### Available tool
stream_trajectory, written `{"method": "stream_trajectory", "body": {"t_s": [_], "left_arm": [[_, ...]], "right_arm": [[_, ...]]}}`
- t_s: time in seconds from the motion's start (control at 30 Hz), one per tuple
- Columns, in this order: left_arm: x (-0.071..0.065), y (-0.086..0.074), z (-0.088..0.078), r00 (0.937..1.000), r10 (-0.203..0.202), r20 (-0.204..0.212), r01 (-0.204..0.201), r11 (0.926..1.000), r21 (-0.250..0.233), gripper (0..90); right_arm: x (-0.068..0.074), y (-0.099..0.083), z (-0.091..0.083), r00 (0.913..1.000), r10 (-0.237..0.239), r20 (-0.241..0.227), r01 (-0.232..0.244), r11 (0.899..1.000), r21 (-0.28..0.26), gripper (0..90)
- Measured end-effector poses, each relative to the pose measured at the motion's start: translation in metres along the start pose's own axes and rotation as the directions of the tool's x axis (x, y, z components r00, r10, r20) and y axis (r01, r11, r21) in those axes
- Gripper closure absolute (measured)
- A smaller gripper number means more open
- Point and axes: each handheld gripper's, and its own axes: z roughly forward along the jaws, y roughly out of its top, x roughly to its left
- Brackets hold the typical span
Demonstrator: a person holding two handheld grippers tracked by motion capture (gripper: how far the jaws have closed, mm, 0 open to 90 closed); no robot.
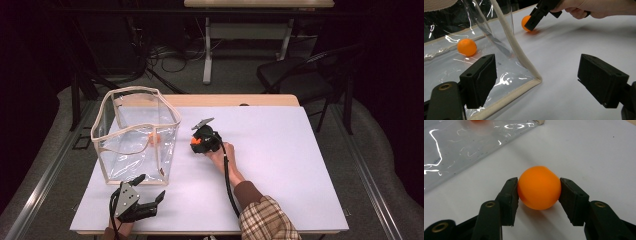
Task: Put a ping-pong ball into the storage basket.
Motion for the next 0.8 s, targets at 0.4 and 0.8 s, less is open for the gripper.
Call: {"method": "stream_trajectory", "body": {"t_s": [0.4, 0.8], "left_arm": [[0.0, 0.0, 0.0, 1.0, 0.0, -0.001, 0.0, 1.0, 0.0, 15.9], [0.0, 0.0, 0.0, 1.0, 0.0, -0.001, 0.0, 1.0, 0.001, 15.9]], "right_arm": [[-0.006, -0.002, -0.012, 1.0, 0.003, 0.004, -0.003, 1.0, -0.004, 50.5], [-0.012, -0.005, -0.025, 1.0, 0.001, 0.001, -0.001, 1.0, -0.018, 50.6]]}}
